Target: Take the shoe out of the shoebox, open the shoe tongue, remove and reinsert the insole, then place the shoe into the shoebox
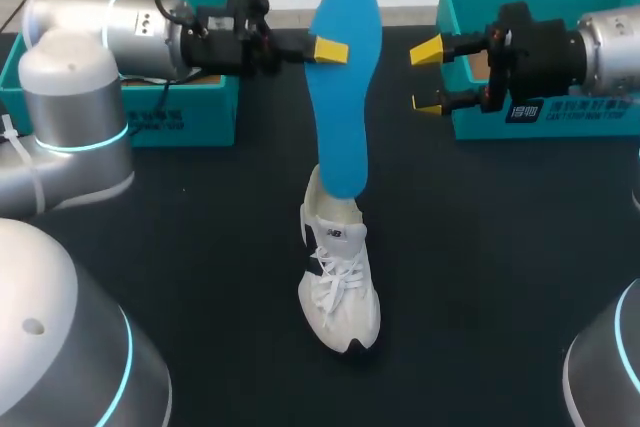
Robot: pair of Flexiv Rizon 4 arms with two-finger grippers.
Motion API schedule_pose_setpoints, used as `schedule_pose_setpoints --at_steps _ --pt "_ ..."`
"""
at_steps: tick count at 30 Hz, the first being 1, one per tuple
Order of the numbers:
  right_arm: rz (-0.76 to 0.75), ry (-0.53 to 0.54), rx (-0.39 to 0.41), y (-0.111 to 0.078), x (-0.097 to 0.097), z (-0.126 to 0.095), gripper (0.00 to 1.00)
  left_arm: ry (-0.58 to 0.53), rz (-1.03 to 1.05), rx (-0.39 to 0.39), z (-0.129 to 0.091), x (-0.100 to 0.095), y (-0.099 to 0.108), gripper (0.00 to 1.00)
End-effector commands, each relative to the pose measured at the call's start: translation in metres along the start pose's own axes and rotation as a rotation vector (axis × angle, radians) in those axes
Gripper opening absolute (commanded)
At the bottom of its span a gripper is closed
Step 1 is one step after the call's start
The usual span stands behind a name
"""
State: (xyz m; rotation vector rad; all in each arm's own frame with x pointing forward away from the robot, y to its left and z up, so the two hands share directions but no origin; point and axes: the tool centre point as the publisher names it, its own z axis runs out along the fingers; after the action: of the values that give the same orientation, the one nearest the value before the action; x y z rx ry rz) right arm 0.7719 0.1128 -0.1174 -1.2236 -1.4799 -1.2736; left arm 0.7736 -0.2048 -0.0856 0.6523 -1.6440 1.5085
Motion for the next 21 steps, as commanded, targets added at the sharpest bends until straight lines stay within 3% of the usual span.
schedule_pose_setpoints --at_steps 1,7,8,13,18,21 --pt "0.001 0.000 -0.001 0.001 0.000 0.002 1.00 -0.029 0.055 -0.010 0.001 0.004 -0.003 0.00" --pt "0.001 0.000 -0.001 0.001 0.000 0.002 1.00 -0.029 0.055 -0.010 0.001 0.004 -0.003 0.00" --pt "0.001 0.000 -0.001 0.001 0.000 0.002 1.00 0.003 0.074 0.037 0.000 0.001 -0.005 0.00" --pt "0.001 0.000 -0.001 0.001 0.000 0.002 1.00 0.161 0.415 0.103 -0.009 0.004 -0.010 0.00" --pt "0.001 0.000 -0.001 0.001 0.000 0.002 1.00 0.176 0.755 0.037 -0.014 0.003 -0.010 0.00" --pt "0.001 0.000 -0.001 0.001 0.000 0.002 1.00 0.118 1.098 -0.041 -0.016 -0.003 -0.008 0.00"
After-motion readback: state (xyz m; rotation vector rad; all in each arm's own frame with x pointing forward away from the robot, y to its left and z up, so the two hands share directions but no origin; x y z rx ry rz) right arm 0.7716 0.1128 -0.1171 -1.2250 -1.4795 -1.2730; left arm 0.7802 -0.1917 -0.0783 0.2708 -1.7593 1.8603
